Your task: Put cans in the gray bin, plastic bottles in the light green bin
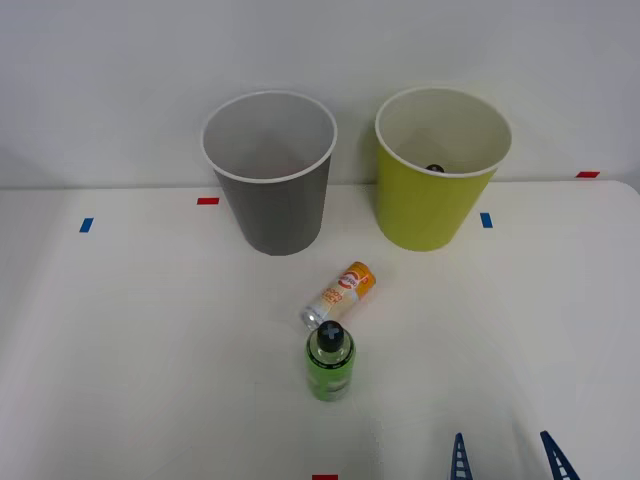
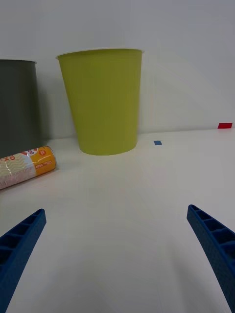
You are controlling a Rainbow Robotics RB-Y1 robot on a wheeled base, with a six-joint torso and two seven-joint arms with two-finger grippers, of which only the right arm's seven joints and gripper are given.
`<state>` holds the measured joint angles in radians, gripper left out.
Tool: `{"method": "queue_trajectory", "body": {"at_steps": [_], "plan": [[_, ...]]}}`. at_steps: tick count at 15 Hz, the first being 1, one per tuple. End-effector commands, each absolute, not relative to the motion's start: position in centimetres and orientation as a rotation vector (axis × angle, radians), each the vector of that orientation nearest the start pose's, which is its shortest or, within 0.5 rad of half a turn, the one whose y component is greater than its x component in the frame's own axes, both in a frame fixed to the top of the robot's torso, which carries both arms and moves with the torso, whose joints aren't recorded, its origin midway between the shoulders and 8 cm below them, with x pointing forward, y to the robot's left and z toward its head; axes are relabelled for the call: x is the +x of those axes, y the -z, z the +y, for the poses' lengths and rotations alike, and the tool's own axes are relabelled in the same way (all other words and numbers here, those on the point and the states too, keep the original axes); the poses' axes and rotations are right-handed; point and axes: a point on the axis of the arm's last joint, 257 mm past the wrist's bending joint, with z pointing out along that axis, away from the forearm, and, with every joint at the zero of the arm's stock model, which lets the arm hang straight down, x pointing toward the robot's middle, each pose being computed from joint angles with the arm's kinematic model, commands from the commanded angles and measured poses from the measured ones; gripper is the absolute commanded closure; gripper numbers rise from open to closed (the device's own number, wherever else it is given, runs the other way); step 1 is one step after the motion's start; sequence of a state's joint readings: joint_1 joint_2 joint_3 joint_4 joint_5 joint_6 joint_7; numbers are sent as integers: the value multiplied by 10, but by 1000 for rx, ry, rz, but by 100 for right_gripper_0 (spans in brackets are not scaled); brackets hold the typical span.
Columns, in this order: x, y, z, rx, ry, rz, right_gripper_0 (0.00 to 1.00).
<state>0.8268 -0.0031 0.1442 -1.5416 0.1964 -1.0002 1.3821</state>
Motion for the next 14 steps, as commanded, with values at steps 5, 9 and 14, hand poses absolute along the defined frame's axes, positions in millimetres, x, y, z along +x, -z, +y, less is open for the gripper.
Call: {"method": "queue_trajectory", "body": {"at_steps": [5,9,14], "plan": [[237,298,-215,18,-53,1387,0],[237,298,-215,18,-53,1387,0],[237,298,-215,18,-53,1387,0]]}}
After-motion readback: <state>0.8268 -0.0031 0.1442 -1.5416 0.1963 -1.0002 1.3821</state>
